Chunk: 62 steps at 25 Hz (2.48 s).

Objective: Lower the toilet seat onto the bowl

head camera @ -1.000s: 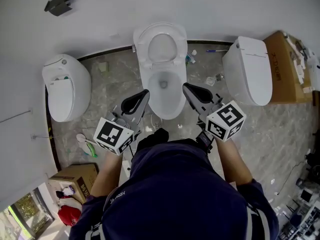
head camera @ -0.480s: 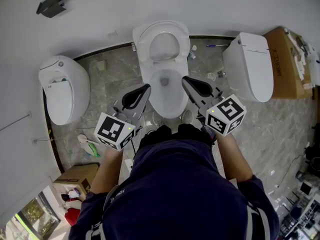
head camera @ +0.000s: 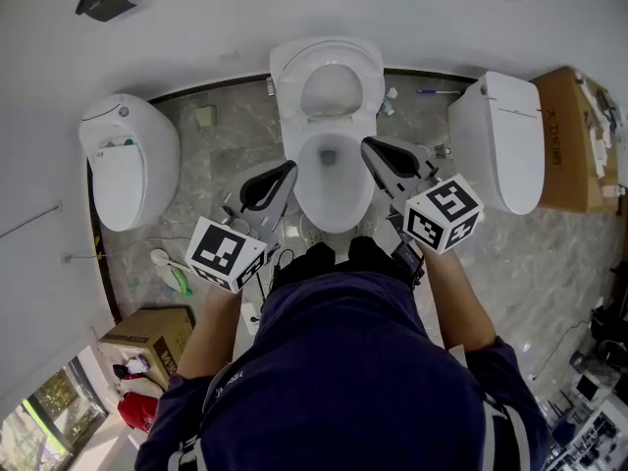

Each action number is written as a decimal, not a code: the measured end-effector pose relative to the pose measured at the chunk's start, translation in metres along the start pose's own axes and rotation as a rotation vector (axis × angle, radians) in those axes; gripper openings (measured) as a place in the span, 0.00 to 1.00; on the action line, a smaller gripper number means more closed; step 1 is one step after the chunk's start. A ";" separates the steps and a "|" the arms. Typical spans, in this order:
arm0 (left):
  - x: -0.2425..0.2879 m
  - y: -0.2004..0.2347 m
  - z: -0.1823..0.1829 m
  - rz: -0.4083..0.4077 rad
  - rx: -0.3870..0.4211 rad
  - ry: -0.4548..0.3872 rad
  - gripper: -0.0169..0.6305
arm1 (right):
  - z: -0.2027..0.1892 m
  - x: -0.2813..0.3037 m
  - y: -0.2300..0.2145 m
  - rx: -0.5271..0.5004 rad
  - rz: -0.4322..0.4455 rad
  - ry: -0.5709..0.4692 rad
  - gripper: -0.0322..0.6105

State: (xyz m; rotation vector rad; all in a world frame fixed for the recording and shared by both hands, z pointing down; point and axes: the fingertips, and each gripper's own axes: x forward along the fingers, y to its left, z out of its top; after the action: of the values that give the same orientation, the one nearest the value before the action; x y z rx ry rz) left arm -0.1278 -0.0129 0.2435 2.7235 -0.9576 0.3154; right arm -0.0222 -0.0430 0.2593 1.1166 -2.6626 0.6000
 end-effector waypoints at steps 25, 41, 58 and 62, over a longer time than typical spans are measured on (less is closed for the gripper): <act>0.090 0.035 -0.017 0.126 -0.094 0.107 0.03 | -0.020 0.100 -0.159 -0.049 0.051 0.126 0.07; 0.089 0.040 -0.039 0.160 -0.147 0.150 0.03 | -0.039 0.156 -0.227 -0.106 -0.010 0.185 0.23; 0.069 0.029 -0.064 0.192 -0.186 0.240 0.03 | -0.101 0.206 -0.293 -0.316 -0.087 0.401 0.27; 0.066 0.028 -0.067 0.195 -0.203 0.249 0.03 | -0.106 0.210 -0.297 -0.335 -0.092 0.412 0.27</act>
State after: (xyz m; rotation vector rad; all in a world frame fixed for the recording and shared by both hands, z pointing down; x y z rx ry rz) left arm -0.1032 -0.0532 0.3298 2.3469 -1.1171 0.5467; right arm 0.0467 -0.3190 0.5093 0.8998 -2.2384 0.3077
